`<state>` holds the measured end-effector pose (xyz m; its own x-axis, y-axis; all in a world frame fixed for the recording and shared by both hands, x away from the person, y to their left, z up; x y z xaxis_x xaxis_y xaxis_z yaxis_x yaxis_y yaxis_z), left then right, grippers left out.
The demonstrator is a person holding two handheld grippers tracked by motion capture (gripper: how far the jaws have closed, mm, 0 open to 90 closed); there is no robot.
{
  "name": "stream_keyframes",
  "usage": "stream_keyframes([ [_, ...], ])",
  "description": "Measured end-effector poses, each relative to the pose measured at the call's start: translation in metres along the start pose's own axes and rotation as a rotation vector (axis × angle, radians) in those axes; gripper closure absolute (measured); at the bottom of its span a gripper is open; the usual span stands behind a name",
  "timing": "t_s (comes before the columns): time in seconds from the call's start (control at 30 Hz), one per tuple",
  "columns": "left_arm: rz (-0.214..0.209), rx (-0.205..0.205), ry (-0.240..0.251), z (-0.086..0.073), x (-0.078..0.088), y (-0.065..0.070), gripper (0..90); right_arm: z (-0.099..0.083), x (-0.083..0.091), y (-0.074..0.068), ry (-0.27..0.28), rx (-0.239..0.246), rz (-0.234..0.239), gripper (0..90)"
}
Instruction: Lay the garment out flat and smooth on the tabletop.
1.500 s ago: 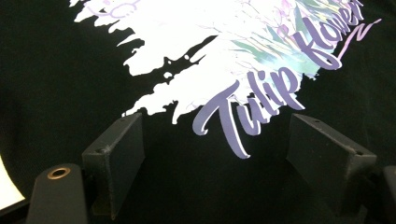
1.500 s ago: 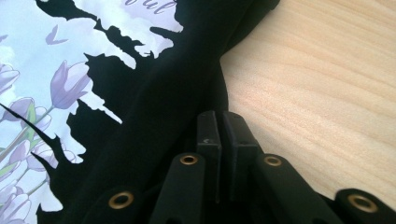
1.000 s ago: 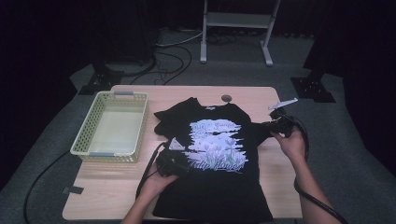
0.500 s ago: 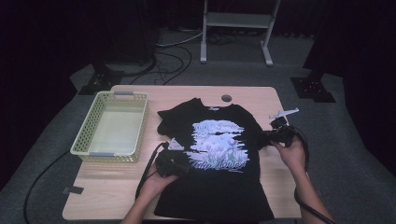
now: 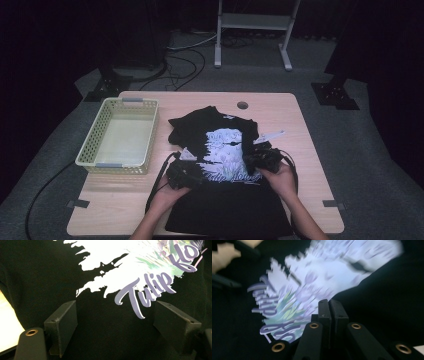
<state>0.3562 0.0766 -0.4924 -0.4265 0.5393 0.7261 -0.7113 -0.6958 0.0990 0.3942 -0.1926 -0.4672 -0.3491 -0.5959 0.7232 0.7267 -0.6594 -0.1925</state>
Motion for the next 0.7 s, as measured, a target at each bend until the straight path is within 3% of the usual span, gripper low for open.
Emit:
stream_keyframes([
  [0.1,-0.001,-0.004,-0.001,0.0,0.0,0.0,19.0,-0.009,-0.017,-0.005,-0.063,0.013,0.0,85.7],
  [0.13,-0.003,-0.002,0.0,0.0,0.0,0.0,19.0,-0.01,-0.018,-0.005,-0.067,0.006,0.018,81.4],
  [0.23,-0.005,-0.002,0.0,0.0,0.0,-0.001,19.1,-0.004,-0.007,-0.001,-0.044,-0.029,0.042,63.2],
  [0.27,-0.005,-0.001,0.002,0.0,0.0,-0.001,19.0,-0.001,0.0,0.001,-0.013,-0.037,0.042,62.2],
  [0.37,-0.008,0.002,0.003,0.0,0.0,-0.001,19.1,0.009,0.021,0.015,0.063,-0.081,0.008,58.3],
  [0.47,-0.009,0.003,0.003,0.0,0.0,-0.001,19.1,0.012,0.03,0.034,0.061,-0.115,-0.058,56.1],
  [0.57,-0.01,0.004,0.001,0.0,0.0,-0.002,19.1,0.008,0.029,0.052,0.038,-0.178,-0.089,54.0],
  [0.7,-0.009,0.004,0.002,0.0,0.0,-0.001,19.1,-0.001,0.024,0.064,0.012,-0.243,-0.05,53.0],
])
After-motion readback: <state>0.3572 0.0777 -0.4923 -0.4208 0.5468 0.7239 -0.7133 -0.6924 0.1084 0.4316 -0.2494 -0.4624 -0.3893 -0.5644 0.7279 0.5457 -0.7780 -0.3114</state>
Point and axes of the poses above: each handheld gripper's, and its own axes: x roughly backward along the jaws, z roughly out of its top, y roughly to its right, the point moved 3 cm from there along -x, roughly forward along the jaws, and after that the axes turned 2 degrees about z, right-handed, at the moved point
